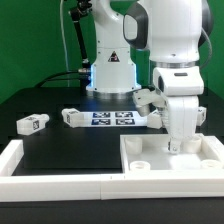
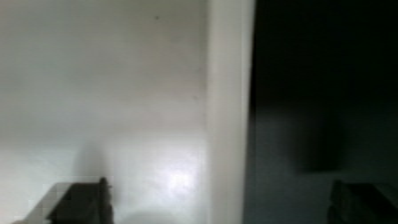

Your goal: Assemble square table

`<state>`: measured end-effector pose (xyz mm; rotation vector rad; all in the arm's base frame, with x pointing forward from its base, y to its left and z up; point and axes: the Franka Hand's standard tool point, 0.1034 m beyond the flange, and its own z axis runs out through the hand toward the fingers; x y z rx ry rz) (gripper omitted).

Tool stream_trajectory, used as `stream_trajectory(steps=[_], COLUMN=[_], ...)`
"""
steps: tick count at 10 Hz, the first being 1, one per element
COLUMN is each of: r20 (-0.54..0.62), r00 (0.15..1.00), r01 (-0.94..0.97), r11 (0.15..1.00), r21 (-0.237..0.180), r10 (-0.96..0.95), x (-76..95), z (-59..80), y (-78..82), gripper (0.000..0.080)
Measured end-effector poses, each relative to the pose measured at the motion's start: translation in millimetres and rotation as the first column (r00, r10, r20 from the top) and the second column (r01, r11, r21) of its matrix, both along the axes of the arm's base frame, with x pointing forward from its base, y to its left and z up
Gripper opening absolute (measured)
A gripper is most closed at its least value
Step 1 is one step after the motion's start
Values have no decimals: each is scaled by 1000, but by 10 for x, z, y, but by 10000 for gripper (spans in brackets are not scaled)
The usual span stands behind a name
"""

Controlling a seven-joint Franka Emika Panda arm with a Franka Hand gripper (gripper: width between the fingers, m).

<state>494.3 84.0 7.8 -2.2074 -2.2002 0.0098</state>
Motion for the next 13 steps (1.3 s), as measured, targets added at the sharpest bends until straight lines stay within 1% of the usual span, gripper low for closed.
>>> stream_trajectory(steps=[5, 6, 7, 8, 9, 10, 11, 12, 13], r20=[-1, 1, 17, 26, 27, 35, 30, 44, 39], r00=[1000, 1000, 998, 991, 987, 966, 909, 893, 851], r01=[1, 8, 62, 131, 159, 258, 417, 449, 524], r11=[1000, 1000, 998, 991, 987, 966, 909, 894, 852], r21=[0, -1, -6, -12, -17, -18, -29, -16, -13], r10=[-1, -8, -62, -131, -159, -257, -416, -448, -523], x=[-2, -1, -26, -134, -210, -279, -360, -317, -328], z=[-5, 20, 156, 293, 365, 453, 535, 583, 563], y=[-7, -11, -23, -33, -23, 34, 132, 162, 160], gripper=[649, 649, 649, 649, 649, 649, 649, 649, 649])
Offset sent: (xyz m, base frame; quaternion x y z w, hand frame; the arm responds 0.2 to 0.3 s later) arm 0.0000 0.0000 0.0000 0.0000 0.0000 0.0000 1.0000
